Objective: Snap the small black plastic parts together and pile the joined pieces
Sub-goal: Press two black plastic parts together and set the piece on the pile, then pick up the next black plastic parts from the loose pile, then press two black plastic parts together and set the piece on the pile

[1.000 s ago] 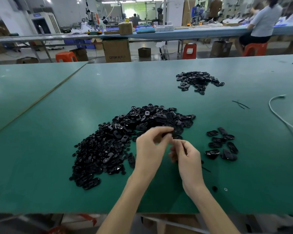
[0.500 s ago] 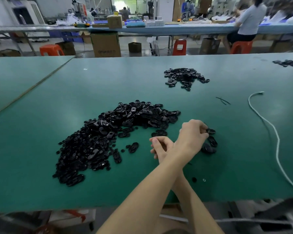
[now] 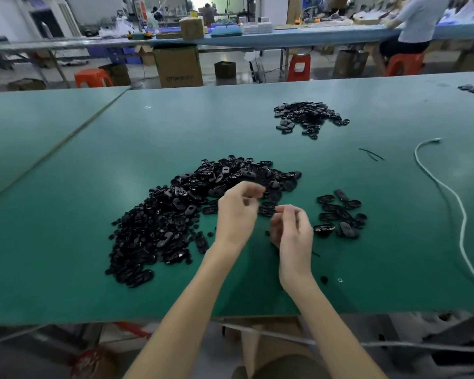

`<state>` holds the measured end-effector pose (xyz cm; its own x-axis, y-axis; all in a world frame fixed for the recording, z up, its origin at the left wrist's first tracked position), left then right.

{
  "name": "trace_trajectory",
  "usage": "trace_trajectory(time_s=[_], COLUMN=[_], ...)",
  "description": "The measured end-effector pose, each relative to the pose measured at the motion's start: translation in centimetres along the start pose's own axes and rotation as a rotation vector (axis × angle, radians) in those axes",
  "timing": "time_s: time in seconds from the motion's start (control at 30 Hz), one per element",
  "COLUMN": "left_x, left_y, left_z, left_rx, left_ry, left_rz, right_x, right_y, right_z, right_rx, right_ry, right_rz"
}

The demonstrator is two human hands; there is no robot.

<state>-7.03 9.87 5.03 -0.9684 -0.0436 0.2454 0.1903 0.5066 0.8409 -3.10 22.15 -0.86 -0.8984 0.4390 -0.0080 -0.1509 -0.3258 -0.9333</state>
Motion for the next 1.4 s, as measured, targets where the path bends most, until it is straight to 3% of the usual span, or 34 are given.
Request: trace_trajectory(time_s=[0.2, 0.5, 0.83, 1.0, 1.13, 1.33, 1.4], left_x=[-3.0, -4.0, -4.0, -4.1, -4.3, -5.0, -5.0], left_y=[-3.9, -3.0, -3.0, -3.2, -3.2, -2.5, -2.4], left_z=[-0.1, 1.8, 2.2, 1.5, 1.6, 3.0, 3.2], left_rx=[0.267, 0.564, 0.469, 0.188, 0.150, 0.310, 0.341], left_ry=[-0.213, -0.128, -0.126, -0.149, -0.172, -0.322, -0.299], left_rz=[0.071, 0.265, 0.277, 0.187, 0.206, 0.470, 0.501], right_x=[-0.1, -0.2, 0.1, -0.1, -0.2, 0.0, 0.0], right_y=[-0.2, -0.4, -0.3, -0.3, -0.3, 0.2, 0.2], right_z=[-0.1, -0.4, -0.9, -0.8, -0.7, -0.9, -0.9], right_rx=[0.118, 0.139, 0.111, 0.017, -0.006, 0.028, 0.031], right_ry=[0.008, 0.034, 0.147, 0.124, 0.129, 0.131, 0.131], right_rz=[-0.011, -0.036, -0.068, -0.097, -0.115, -0.083, -0.083])
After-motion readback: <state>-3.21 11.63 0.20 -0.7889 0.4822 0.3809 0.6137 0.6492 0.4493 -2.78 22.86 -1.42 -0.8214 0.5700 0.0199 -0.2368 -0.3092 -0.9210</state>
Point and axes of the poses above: each hand's wrist, its own x-axis towards the middle knuckle, its own z-axis out of the palm, y = z × x, the point moved 5 cm from there along x, towards the middle knuckle, and after that the axes turned 5 degrees about x, right-handed, at the moved point
